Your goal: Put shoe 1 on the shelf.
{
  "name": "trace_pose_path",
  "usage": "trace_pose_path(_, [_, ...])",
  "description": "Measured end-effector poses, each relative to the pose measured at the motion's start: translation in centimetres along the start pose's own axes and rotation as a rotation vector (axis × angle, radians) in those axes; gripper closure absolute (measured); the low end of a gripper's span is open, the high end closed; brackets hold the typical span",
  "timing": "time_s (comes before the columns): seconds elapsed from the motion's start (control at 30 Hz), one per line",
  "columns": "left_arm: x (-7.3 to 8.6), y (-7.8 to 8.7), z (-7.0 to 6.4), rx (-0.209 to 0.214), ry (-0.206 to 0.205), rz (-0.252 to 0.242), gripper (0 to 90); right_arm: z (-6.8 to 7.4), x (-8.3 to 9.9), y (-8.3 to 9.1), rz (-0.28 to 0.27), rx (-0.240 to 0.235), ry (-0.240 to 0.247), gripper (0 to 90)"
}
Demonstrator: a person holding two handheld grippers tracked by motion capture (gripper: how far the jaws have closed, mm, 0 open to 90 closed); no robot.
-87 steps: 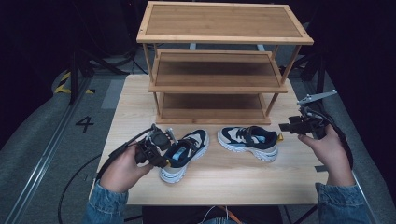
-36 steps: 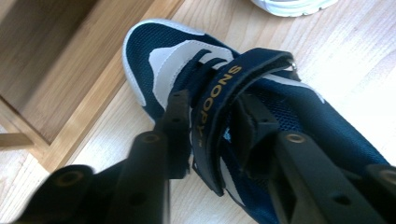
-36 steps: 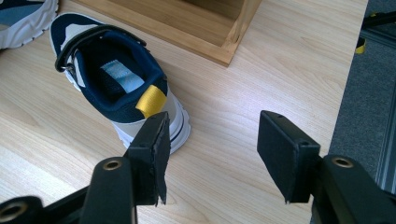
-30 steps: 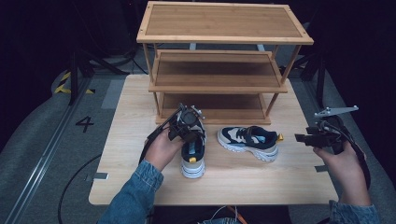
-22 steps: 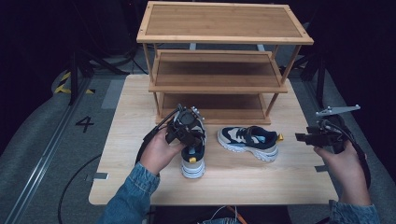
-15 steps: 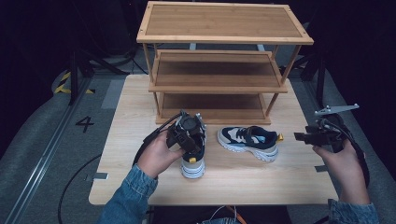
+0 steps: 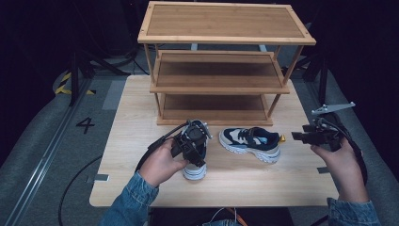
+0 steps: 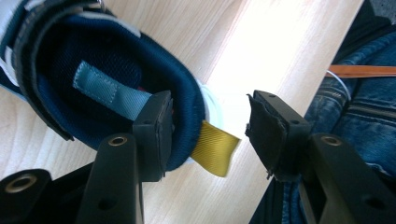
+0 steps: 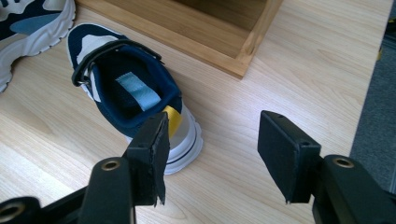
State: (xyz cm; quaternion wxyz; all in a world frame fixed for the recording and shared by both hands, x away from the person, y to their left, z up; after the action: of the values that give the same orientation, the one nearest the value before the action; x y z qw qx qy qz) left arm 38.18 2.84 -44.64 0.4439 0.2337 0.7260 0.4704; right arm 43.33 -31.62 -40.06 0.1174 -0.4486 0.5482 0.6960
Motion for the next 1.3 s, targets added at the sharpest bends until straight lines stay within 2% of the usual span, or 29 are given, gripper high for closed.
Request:
trace_pose_path(0.07, [0.1, -0.5, 0.1, -0.003, 0.007, 0.007, 49.7, 0.1, 0.0, -0.3, 0.003, -0.002, 0.0, 44.0])
trace_pose_path(0.2, [0.0, -1.5, -0.1, -0.014, -0.018, 0.02, 48.6, 0.4, -0.1, -0.5, 0.005, -0.007, 0.006, 43.8])
trace_pose_path(0.4, [0.4, -2.9, 0.3, 0.004, 0.011, 0.055, 51.2, 0.7, -0.2, -0.6, 0.005, -0.014, 0.028, 43.9])
trace_pose_path(0.53, [0.8, -4.2, 0.7, 0.017, 0.026, 0.083, 54.4, 0.7, -0.3, -0.4, 0.002, -0.015, 0.019, 43.9])
trace_pose_path(0.6, [1.0, -4.7, 0.8, 0.012, 0.019, 0.09, 54.7, 0.6, -0.3, -0.3, 0.002, -0.013, 0.016, 43.8])
trace_pose_path(0.8, [0.7, -4.5, 0.7, 0.038, 0.019, 0.069, 61.5, 0.8, -0.2, -0.5, 0.007, -0.014, 0.023, 43.8])
trace_pose_path(0.83, [0.6, -4.3, 0.7, 0.038, 0.008, 0.055, 65.6, 0.8, -0.2, -0.5, 0.007, -0.014, 0.024, 43.9])
trace_pose_path(0.87, [0.5, -4.2, 0.8, 0.02, 0.0, 0.05, 69.7, 0.9, -0.2, -0.5, 0.007, -0.015, 0.025, 43.9])
trace_pose_path(0.9, [0.6, -4.1, 0.9, 0.0, -0.008, 0.056, 70.1, 1.0, -0.3, -0.5, 0.005, -0.015, 0.028, 43.9])
trace_pose_path(1.03, [0.4, -4.0, 0.9, -0.008, -0.01, 0.057, 70.7, 1.0, -0.3, -0.4, 0.003, -0.014, 0.028, 43.9])
trace_pose_path(1.13, [0.2, -3.7, 0.7, 0.002, -0.005, 0.047, 70.6, 1.0, -0.3, -0.3, 0.0, -0.012, 0.028, 43.9])
trace_pose_path(1.3, [-0.5, -2.4, 0.3, -0.008, -0.021, 0.031, 70.5, 0.8, 0.1, 0.0, 0.007, -0.008, 0.016, 45.4])
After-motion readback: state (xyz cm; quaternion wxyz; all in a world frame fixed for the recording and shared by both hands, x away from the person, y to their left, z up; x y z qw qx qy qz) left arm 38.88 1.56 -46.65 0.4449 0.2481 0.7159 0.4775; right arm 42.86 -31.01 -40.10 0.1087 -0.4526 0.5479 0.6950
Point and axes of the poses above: each handheld gripper's, and its own axes: y roughly backward along the jaws, x roughly out of its underside, z roughly to its left, the point moved 9 cm from there along -y, roughly forward along the jaws, and after that the axes turned 11 degrees about -z, right-handed, at the moved point
